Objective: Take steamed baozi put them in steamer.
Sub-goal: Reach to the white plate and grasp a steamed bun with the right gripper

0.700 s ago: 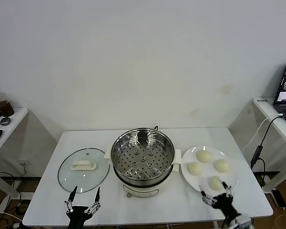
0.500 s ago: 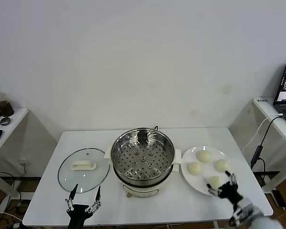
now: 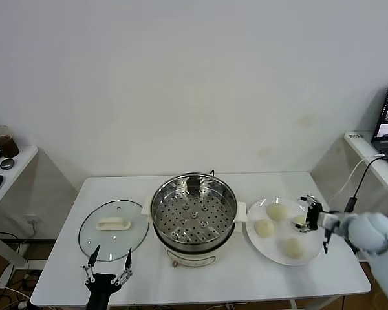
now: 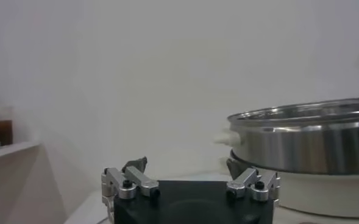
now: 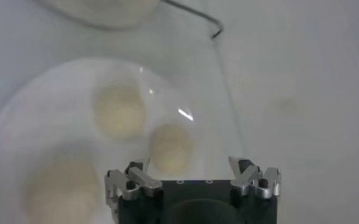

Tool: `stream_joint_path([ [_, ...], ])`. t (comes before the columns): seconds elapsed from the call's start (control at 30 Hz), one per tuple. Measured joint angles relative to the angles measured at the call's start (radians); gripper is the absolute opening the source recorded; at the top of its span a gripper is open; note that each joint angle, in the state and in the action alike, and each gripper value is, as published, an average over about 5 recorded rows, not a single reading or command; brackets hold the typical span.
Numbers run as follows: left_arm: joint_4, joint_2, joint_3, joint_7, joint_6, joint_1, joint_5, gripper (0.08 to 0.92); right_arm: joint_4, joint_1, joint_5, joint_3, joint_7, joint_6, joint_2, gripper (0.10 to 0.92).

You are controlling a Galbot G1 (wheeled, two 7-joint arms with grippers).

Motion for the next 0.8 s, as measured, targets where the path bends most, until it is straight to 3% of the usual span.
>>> stream_joint_path([
  [0.3, 0.006, 0.002, -0.022, 0.006, -0.018, -0.003, 0.007, 0.823, -0.198, 0.277, -0.019, -0.25, -0.142, 0.035, 0.066, 0.823],
  [0.8, 0.006, 0.005, -0.047, 0.014, -0.028, 0.002, 0.006, 0.823, -0.414, 0.44, -0.077, -0.427, -0.179, 0.07, 0.201, 0.823],
])
